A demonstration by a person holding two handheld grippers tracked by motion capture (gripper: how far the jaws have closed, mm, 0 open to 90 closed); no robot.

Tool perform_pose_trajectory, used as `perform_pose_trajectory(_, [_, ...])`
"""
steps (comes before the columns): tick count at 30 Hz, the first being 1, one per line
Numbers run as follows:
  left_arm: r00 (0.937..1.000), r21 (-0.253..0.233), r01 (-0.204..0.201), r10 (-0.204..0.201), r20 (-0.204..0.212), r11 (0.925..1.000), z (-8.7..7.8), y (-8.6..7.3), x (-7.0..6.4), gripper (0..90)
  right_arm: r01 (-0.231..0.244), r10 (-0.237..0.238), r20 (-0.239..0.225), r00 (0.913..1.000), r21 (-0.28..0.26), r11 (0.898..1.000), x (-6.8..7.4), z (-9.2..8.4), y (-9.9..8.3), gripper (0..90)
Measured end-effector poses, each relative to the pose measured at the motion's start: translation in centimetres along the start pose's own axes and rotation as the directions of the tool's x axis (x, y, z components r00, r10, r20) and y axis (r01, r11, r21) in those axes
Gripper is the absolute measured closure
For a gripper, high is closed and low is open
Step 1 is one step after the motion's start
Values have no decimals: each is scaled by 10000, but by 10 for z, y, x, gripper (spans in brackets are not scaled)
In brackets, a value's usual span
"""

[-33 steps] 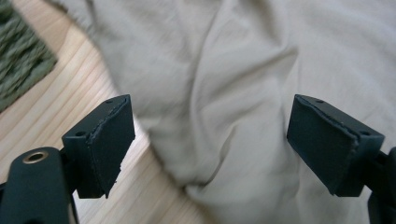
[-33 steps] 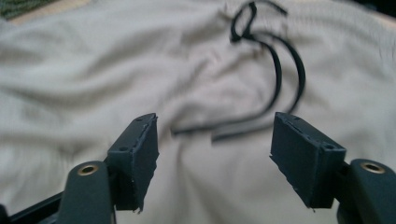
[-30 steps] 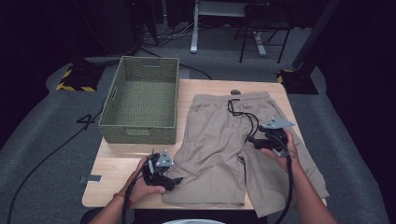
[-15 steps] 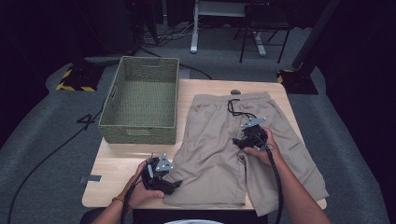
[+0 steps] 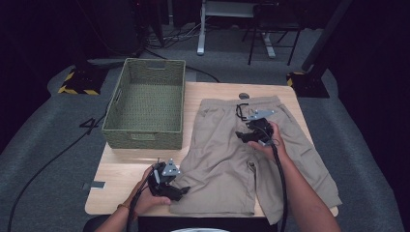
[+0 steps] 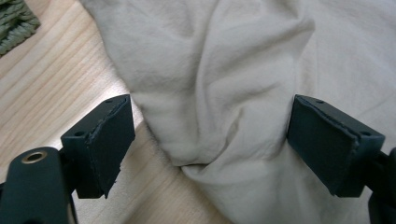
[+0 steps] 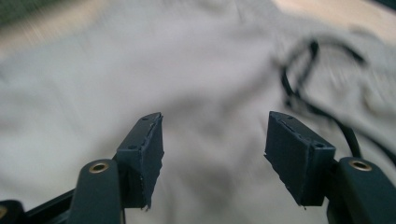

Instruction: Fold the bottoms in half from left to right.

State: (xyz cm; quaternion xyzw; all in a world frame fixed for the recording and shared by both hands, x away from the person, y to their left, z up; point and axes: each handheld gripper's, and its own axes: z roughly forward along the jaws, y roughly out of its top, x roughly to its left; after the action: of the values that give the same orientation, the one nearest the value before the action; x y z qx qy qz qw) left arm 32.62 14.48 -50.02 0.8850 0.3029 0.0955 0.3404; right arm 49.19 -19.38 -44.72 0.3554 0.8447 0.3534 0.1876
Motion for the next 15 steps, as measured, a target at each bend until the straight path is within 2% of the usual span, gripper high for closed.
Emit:
perform_pose_trajectory(1, [9998,10,49,-49,-206,10000,0,-1,0,153,-37,37,0,10000,-169,9998,3,5,10,357])
perform_pose_trajectory(3, [9997,40,96,-95,-227,9999,-1,-2,0,147,62,-65,-83,9999,-318,9995,9,12,23,341])
perform_pose_trajectory(6, [9996,-143,100,-104,-274,9998,-2,-5,-1,145,-96,62,-573,9983,-599,9982,19,25,45,323])
perform_pose_trajectory(11, [9998,-143,57,-60,-206,9999,1,-4,-6,120,111,-132,-675,9976,-316,9994,35,50,65,308])
perform_pose_trajectory(13, [9998,-138,-138,136,-121,9998,1,-2,-8,127,106,-112,-595,9982,-108,9999,40,63,68,308])
perform_pose_trajectory(15, [9998,-181,-148,146,-107,9997,2,-2,-10,151,-61,62,-641,9979,18,10000,45,77,70,303])
